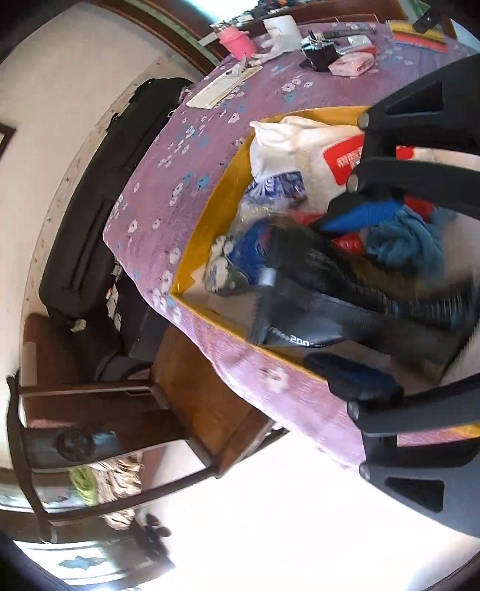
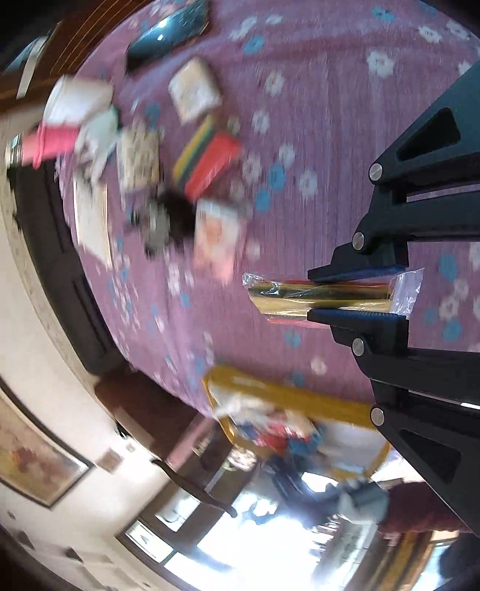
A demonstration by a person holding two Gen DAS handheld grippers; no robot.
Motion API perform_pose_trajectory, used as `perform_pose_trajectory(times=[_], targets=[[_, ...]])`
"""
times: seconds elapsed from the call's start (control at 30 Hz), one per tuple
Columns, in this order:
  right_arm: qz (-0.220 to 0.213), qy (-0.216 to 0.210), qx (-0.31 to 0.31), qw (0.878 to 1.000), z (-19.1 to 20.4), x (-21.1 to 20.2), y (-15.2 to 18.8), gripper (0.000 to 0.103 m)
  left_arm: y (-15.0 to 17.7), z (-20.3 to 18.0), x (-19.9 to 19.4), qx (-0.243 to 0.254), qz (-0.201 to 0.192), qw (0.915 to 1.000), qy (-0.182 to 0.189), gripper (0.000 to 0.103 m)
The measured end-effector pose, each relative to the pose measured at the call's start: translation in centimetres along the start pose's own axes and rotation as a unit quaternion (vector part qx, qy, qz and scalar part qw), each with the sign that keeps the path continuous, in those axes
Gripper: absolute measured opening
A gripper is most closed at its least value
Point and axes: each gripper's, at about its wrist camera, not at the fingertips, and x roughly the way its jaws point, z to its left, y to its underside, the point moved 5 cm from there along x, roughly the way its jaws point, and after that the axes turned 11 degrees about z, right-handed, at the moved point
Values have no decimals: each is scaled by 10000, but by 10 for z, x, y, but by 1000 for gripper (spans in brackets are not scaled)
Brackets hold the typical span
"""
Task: Organize soft objects
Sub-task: 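Drop black packet and sponge pack into the yellow tray, opening both grippers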
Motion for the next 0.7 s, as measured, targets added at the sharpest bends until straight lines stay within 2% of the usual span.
perform_pose_trajectory(times=[0.03, 0.17, 0.27, 0.33, 0.5, 0.6, 0.67, 0.7], targets=[[68, -82, -129, 9999, 14, 6, -1, 16, 0, -3, 1, 26, 32, 10000, 16, 78], [349, -379, -612, 9968, 68, 35, -4, 16, 13, -7, -17, 139, -156, 9997, 149, 79], [589, -679, -1012, 9908, 115, 58, -6, 16, 28, -4, -45, 214, -496, 9984, 158, 79], [769, -815, -1203, 9864, 142, 77, -6, 16, 44, -1, -66, 227, -721, 9968, 269, 85], [1231, -899, -1465, 9774, 187, 134, -3, 16, 72, 4, -91, 223, -954, 9944, 402, 88], [1369, -577, -1560, 9765, 193, 167, -5, 19, 86, 2, -94, 244, -959, 9939, 487, 88], [1337, -138, -1502, 9795, 185, 178, -8, 32, 95, -3, -94, 286, -977, 9937, 478, 88], [1334, -186, -1417, 9807, 181, 177, -7, 34, 98, -6, -93, 301, -993, 9934, 497, 88]])
